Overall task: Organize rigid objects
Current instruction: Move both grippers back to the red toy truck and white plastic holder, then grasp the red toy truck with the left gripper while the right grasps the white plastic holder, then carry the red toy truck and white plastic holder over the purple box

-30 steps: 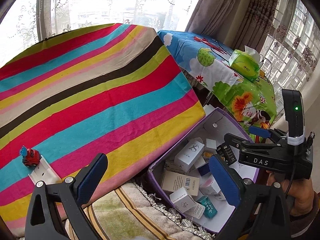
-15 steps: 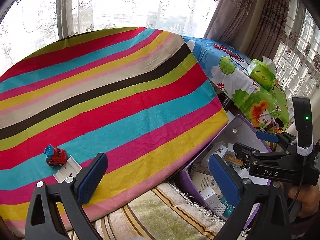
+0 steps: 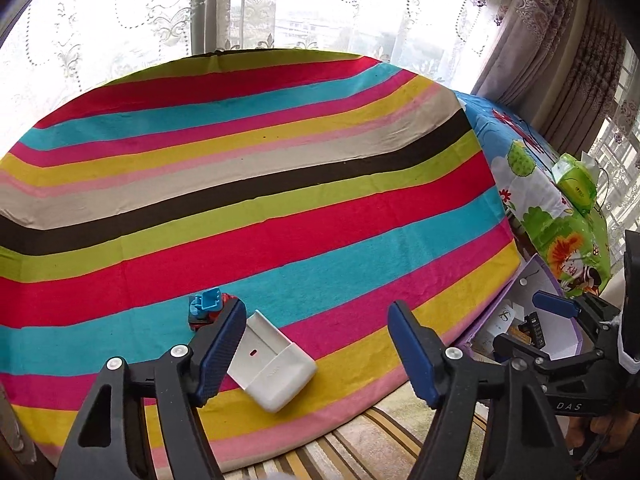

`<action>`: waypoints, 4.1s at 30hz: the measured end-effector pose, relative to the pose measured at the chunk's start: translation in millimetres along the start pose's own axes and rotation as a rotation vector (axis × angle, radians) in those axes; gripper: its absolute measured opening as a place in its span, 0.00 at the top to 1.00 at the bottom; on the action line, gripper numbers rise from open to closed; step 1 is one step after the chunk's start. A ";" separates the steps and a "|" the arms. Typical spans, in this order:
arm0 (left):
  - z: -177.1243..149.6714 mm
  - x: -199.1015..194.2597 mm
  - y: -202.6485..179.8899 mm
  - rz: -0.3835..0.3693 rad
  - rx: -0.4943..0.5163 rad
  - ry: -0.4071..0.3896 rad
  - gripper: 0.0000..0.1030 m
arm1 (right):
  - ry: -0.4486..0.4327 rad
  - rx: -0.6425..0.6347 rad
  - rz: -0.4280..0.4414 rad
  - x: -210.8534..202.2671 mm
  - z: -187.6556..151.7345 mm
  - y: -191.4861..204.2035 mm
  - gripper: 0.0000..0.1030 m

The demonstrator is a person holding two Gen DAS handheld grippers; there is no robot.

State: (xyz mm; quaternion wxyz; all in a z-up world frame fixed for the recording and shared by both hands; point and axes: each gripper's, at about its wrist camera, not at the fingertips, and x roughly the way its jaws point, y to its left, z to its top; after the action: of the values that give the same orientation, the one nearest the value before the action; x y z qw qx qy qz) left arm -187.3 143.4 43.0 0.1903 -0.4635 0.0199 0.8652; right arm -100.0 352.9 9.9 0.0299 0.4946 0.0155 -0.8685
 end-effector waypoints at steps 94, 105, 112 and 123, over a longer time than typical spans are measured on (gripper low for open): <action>-4.8 22.2 55.4 -0.086 -0.042 0.035 0.95 | 0.049 -0.132 0.159 61.3 14.1 107.5 0.33; -8.0 15.4 18.3 -0.121 0.012 0.036 0.95 | 0.018 -0.085 0.091 39.6 3.8 77.4 0.33; -10.2 13.3 -8.5 -0.145 0.052 0.041 0.95 | 0.011 -0.045 0.058 29.6 -3.8 53.0 0.33; -13.8 13.3 -48.9 -0.184 0.107 0.055 0.95 | 0.006 0.009 0.018 15.1 -20.5 17.5 0.33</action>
State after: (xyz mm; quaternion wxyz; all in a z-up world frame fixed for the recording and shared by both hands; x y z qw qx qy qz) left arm -166.0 189.9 31.2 0.2929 -0.4761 0.0284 0.8287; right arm -88.9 336.0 -13.5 0.0353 0.4975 0.0074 -0.8667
